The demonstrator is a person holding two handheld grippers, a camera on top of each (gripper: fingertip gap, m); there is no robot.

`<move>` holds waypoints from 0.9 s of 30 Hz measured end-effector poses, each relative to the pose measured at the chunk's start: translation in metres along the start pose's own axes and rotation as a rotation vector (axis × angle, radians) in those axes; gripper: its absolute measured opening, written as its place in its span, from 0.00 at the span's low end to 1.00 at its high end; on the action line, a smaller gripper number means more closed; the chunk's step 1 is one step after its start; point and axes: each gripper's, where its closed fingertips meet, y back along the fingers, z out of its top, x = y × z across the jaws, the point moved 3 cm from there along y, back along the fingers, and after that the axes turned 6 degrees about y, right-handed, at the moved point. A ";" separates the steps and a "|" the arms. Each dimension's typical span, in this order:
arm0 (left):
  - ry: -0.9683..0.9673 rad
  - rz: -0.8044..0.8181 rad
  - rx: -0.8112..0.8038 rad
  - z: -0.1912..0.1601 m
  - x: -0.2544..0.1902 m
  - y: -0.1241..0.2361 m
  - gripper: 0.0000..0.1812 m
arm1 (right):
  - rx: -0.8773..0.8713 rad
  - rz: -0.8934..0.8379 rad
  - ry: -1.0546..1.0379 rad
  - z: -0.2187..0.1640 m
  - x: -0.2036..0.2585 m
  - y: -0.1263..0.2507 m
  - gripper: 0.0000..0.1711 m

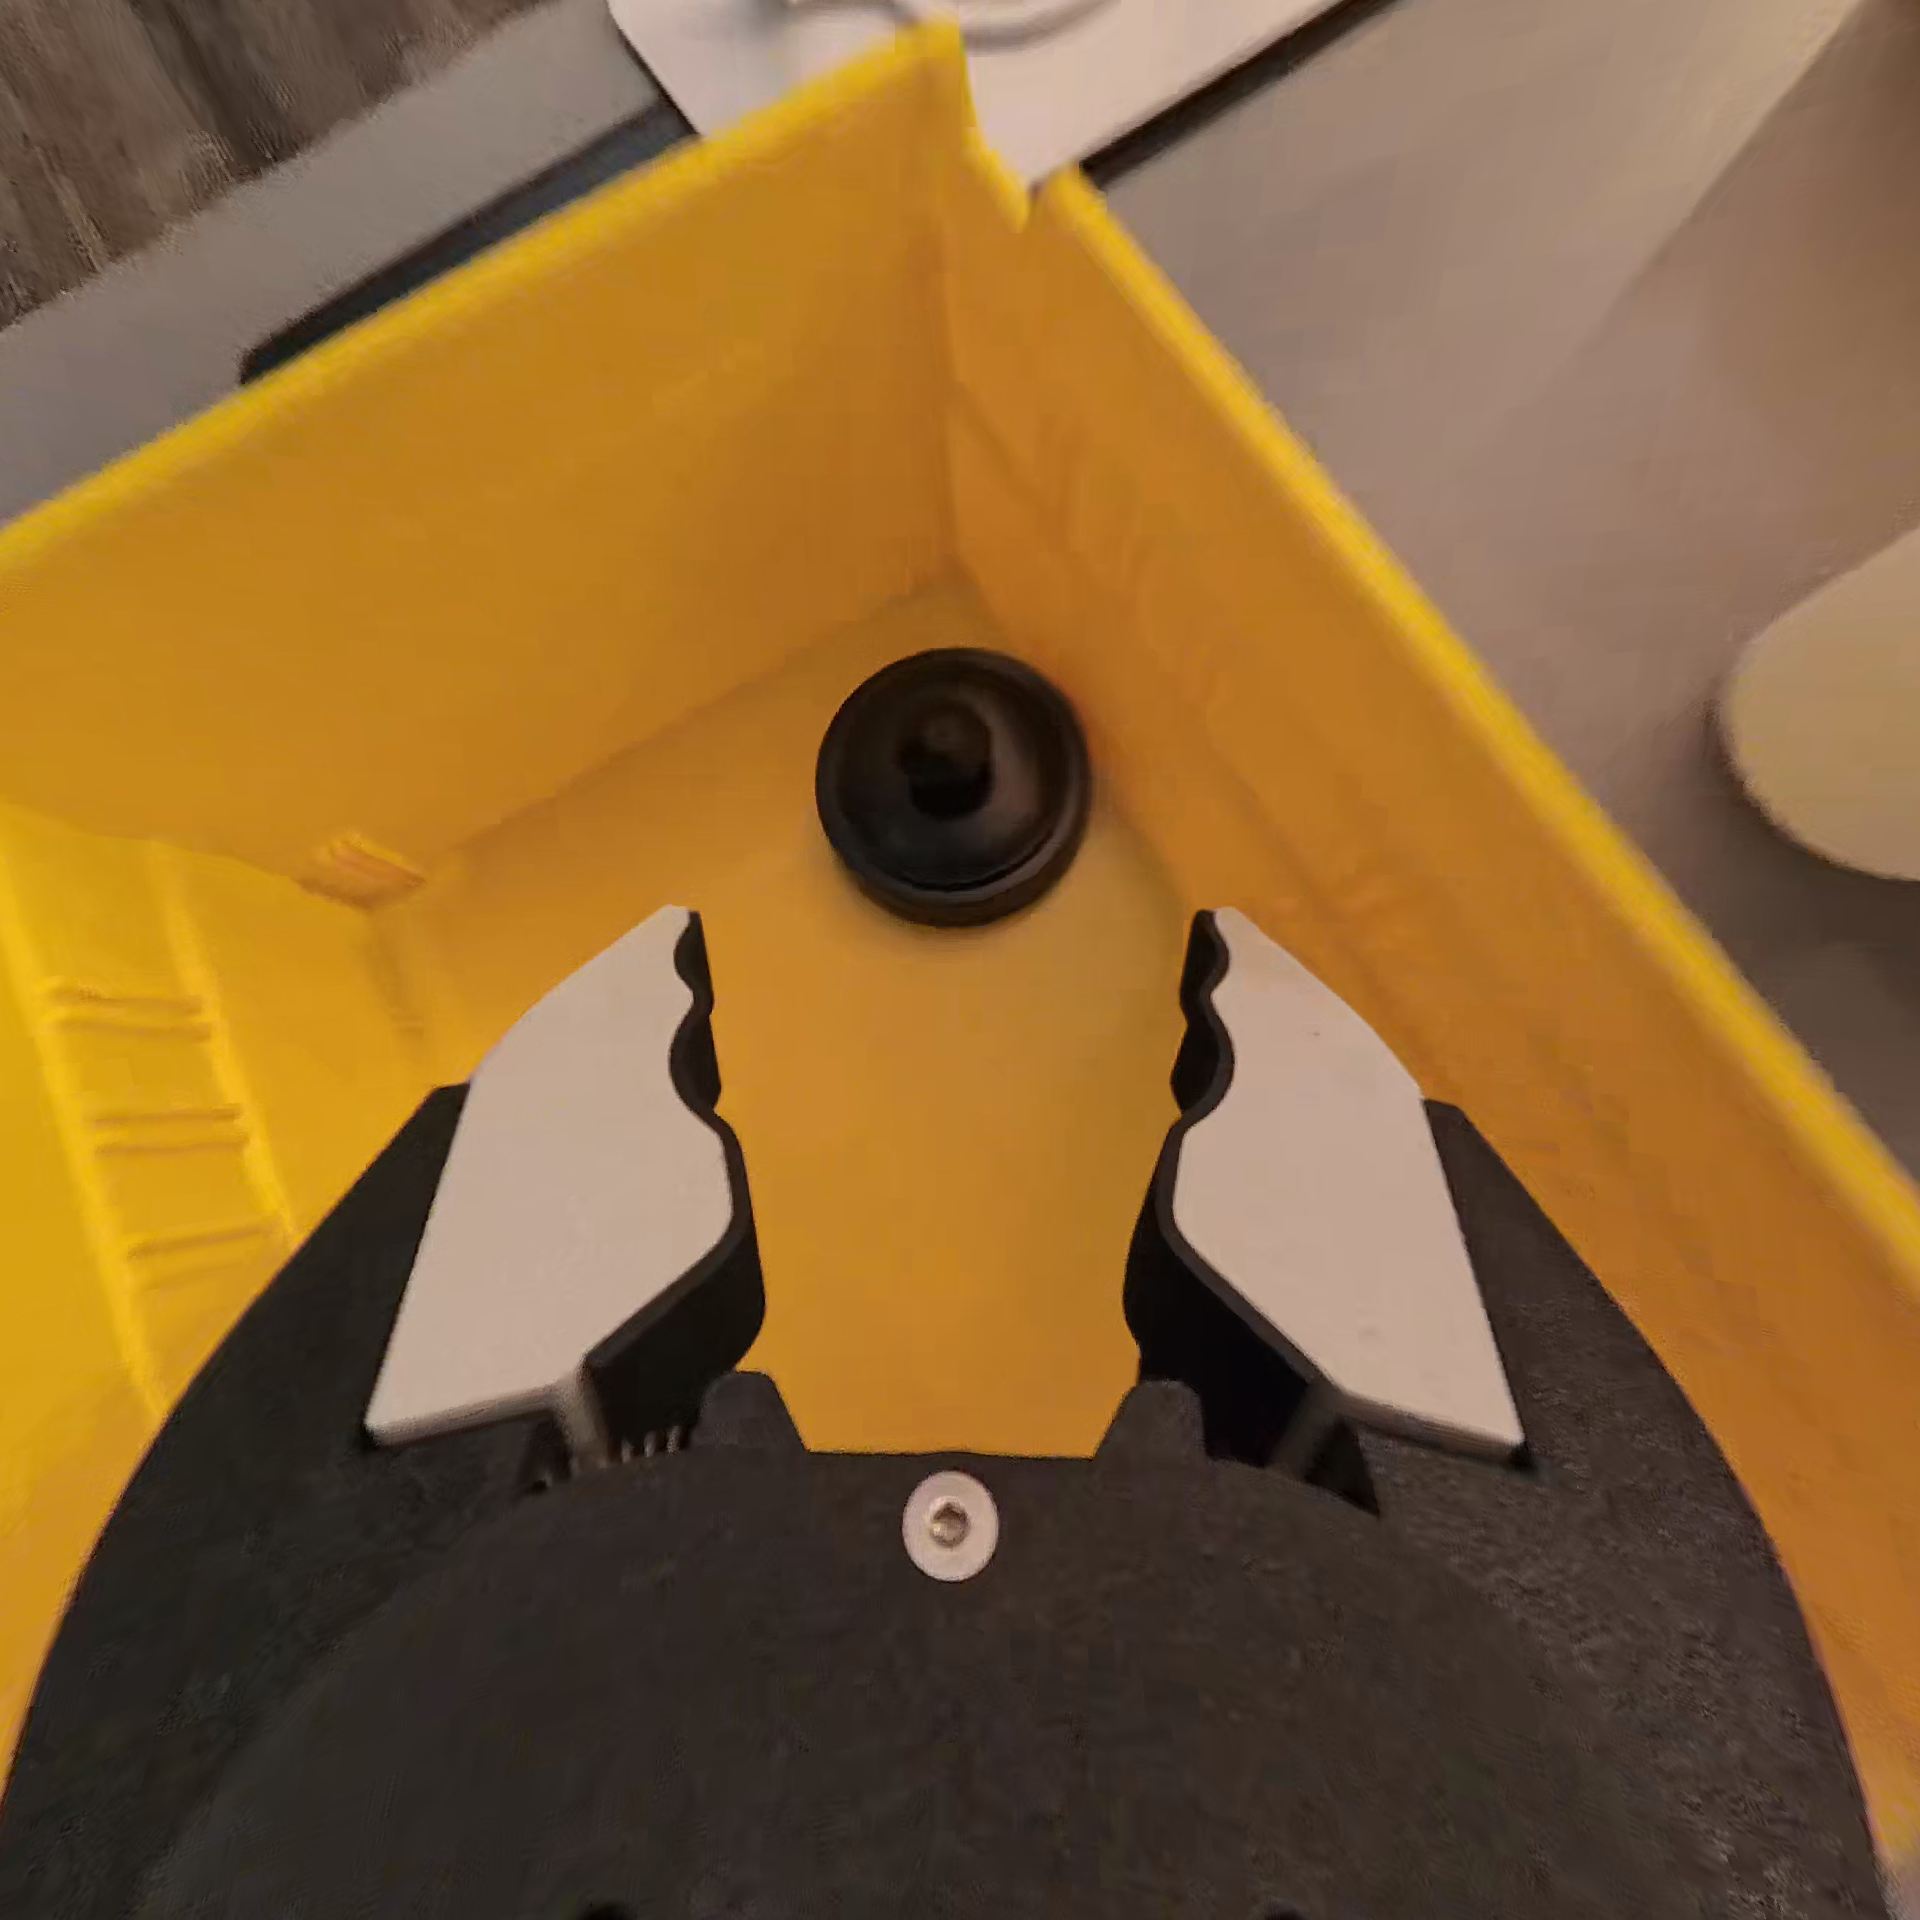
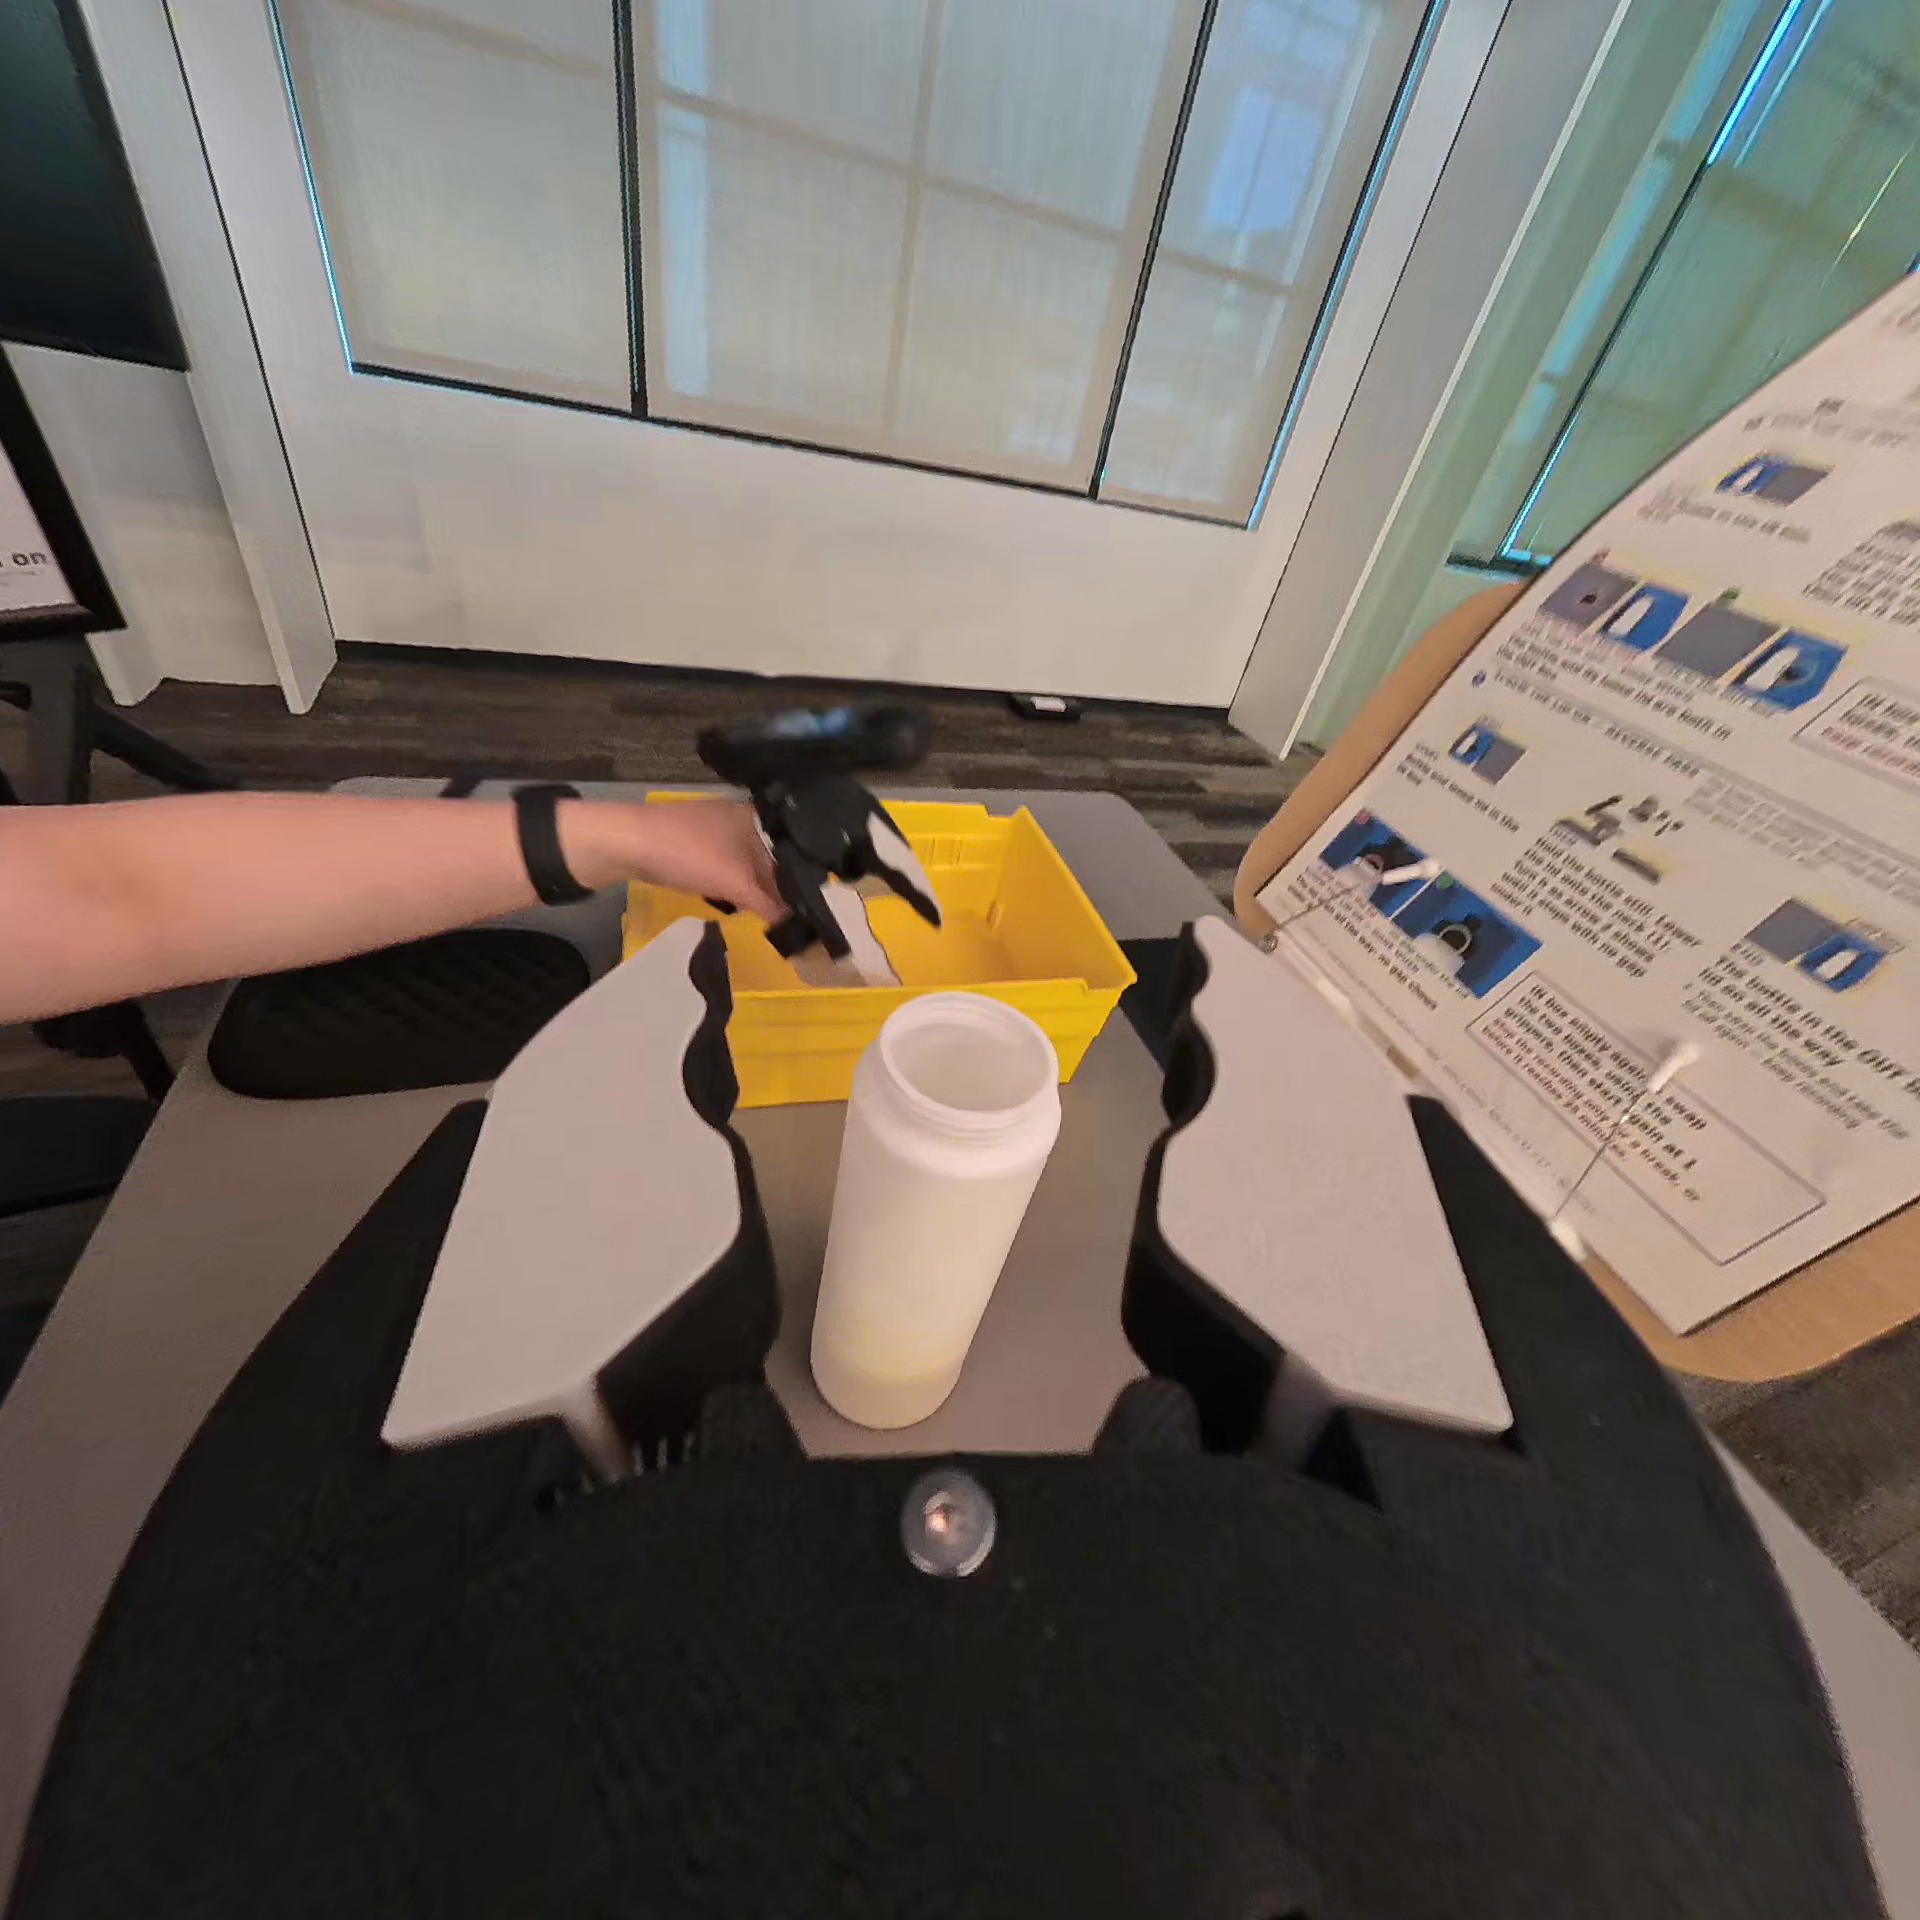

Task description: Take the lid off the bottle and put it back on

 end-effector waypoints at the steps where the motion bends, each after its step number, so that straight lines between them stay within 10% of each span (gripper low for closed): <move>1: -0.020 0.002 0.017 -0.002 0.001 -0.011 0.49 | -0.019 -0.006 0.015 0.006 0.002 0.004 0.48; 18: -0.044 -0.008 0.095 -0.003 0.003 -0.056 0.37 | 0.026 -0.023 0.135 0.012 0.018 0.003 0.44; 27: -0.005 0.049 -0.243 0.039 -0.007 0.019 0.37 | 0.029 -0.055 0.160 0.004 0.009 -0.001 0.42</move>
